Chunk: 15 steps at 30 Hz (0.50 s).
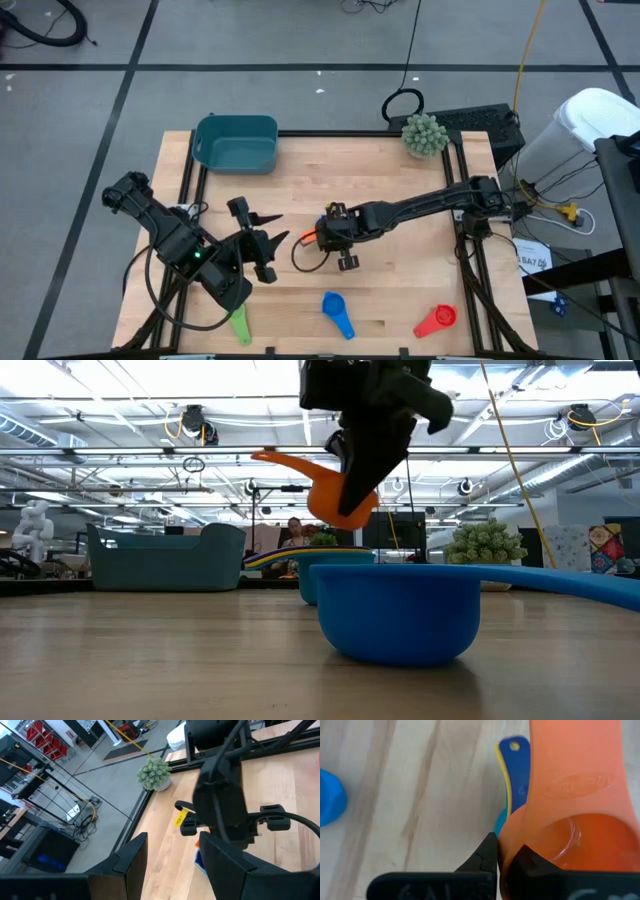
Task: Nest measuring cups in basket
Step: Stack the orange cup on top of the dark blue measuring cup
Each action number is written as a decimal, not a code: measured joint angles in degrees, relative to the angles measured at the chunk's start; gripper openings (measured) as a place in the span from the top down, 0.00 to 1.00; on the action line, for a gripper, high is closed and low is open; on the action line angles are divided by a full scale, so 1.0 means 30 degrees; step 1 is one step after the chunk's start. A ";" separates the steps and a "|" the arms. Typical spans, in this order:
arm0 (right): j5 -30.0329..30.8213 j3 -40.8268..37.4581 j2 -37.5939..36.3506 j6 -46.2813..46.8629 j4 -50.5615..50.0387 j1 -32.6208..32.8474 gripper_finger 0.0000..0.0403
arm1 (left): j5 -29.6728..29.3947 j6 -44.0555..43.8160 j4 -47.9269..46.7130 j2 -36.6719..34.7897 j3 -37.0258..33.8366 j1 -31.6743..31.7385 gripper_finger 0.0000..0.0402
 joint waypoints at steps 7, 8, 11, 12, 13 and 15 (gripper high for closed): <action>-0.0485 0.0007 -0.0004 -0.0537 0.0725 -0.0374 1.00 | 0.0013 0.0022 0.0005 0.0000 0.0000 0.0007 0.55; -0.0488 0.0007 -0.0004 -0.0569 0.0799 -0.0395 1.00 | 0.0015 0.0020 0.0007 0.0000 0.0000 0.0007 0.55; -0.0487 0.0007 0.0003 -0.0870 0.1002 -0.0522 1.00 | 0.0031 0.0019 0.0001 0.0002 0.0000 0.0007 0.55; -0.0484 0.0007 0.0003 -0.0945 0.1139 -0.0582 1.00 | 0.0038 0.0022 0.0006 0.0000 0.0000 0.0007 0.55; -0.0484 0.0007 -0.0004 -0.0988 0.1203 -0.0654 1.00 | 0.0044 0.0023 0.0007 0.0000 0.0000 0.0007 0.55; -0.0484 0.0007 -0.0004 -0.1057 0.1183 -0.0779 1.00 | 0.0044 0.0087 0.0007 0.0007 0.0000 0.0007 0.55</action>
